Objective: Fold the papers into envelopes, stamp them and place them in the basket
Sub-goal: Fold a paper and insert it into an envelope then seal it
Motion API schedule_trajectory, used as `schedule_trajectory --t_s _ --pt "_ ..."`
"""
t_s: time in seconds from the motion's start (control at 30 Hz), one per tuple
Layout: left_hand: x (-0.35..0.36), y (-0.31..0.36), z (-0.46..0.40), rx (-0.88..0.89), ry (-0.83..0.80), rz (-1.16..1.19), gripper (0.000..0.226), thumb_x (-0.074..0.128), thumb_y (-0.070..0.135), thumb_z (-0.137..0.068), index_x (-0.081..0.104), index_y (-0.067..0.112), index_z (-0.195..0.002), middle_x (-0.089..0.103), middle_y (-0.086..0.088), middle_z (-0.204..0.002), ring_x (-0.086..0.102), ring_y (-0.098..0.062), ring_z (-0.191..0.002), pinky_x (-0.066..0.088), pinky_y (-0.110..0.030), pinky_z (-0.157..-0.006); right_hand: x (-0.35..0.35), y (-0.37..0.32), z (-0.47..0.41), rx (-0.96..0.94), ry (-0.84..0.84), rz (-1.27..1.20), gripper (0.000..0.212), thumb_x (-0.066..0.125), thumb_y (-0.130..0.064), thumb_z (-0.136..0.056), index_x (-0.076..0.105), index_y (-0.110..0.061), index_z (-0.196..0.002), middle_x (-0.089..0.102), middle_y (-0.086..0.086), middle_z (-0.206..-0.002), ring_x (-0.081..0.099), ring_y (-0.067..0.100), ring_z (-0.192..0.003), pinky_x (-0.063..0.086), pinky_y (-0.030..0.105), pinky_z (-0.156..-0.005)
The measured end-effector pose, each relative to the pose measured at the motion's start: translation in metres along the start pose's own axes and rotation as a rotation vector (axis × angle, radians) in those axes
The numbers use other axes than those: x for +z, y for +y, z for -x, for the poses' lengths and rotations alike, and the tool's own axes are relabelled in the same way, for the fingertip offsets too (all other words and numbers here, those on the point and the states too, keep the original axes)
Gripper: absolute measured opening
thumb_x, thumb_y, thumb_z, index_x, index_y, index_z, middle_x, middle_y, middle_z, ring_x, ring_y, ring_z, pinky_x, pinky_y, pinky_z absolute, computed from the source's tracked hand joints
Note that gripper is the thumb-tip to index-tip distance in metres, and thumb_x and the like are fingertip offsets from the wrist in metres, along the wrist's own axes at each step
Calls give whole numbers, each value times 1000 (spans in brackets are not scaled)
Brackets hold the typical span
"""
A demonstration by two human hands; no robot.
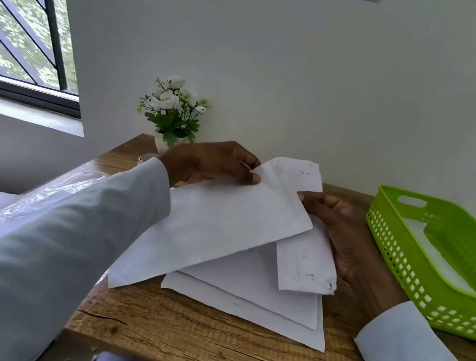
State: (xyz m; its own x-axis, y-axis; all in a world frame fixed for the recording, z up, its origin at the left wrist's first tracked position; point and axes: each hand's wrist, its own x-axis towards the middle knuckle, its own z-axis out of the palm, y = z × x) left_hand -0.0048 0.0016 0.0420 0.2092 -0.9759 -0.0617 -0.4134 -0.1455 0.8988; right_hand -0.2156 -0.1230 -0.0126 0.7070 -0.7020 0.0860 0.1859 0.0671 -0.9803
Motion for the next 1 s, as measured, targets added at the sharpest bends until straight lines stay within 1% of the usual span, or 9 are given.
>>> schedule_trajectory --t_s 0.1,0.23,0.4,0.6,0.73,0.8,0.87,0.93,1.0 --pt "2 0 -1 29 -11 59 29 62 7 -92 64 -2 -119 69 -19 -114 68 -34 -102 57 -40 -88 3 3 0 77 -63 33 47 79 -39 -76 74 -5 -108 73 19 -106 68 39 -96 58 52 -84" --pt "3 1 -2 133 -25 10 29 61 1 -92 62 -3 -120 72 -2 -88 68 -18 -84 57 -30 -80 9 5 1 118 -118 88 69 77 -66 -70 73 -13 -114 71 14 -117 65 37 -113 45 62 -102" --pt "3 9 2 142 -58 -63 26 58 -2 -93 62 0 -119 72 9 -77 68 -7 -72 53 -20 -67 10 6 5 133 -150 15 54 78 -43 -79 71 -5 -115 71 19 -115 64 44 -112 46 61 -101" --pt "-1 6 1 90 -83 -121 29 62 2 -92 65 7 -121 71 -18 -108 69 -26 -92 58 -37 -83 9 5 4 75 -80 32 45 83 -29 -74 72 -4 -110 73 18 -110 70 38 -99 55 53 -90" --pt "-1 6 -1 84 -64 -203 33 67 9 -90 62 11 -123 72 -13 -108 70 -26 -93 58 -37 -83 10 8 4 4 -10 72 24 85 -24 -72 76 -11 -91 76 13 -100 74 32 -88 58 47 -83" --pt "4 10 -1 126 33 -399 48 76 24 -84 58 19 -128 69 -10 -113 67 -22 -97 55 -35 -85 11 10 3 -37 43 81 27 86 -23 -72 77 -9 -93 77 11 -97 74 33 -89 58 49 -84" --pt "19 12 2 153 161 -618 84 80 46 -73 39 27 -143 55 -3 -132 56 -17 -114 46 -31 -95 13 11 1 -71 78 81 28 86 -23 -73 76 -7 -95 77 11 -96 74 33 -89 58 48 -83" --pt "41 9 6 161 259 -789 119 77 68 -60 12 27 -152 35 -3 -149 40 -21 -131 40 -37 -105 14 11 0 -98 108 75 25 85 -21 -75 76 -6 -93 77 10 -94 74 32 -88 59 44 -79" --pt "60 2 8 180 321 -893 137 70 82 -52 -3 25 -153 22 -6 -155 29 -28 -139 35 -50 -109 15 12 -1 -113 141 64 24 85 -20 -75 76 -5 -92 77 9 -93 74 30 -87 60 43 -77"
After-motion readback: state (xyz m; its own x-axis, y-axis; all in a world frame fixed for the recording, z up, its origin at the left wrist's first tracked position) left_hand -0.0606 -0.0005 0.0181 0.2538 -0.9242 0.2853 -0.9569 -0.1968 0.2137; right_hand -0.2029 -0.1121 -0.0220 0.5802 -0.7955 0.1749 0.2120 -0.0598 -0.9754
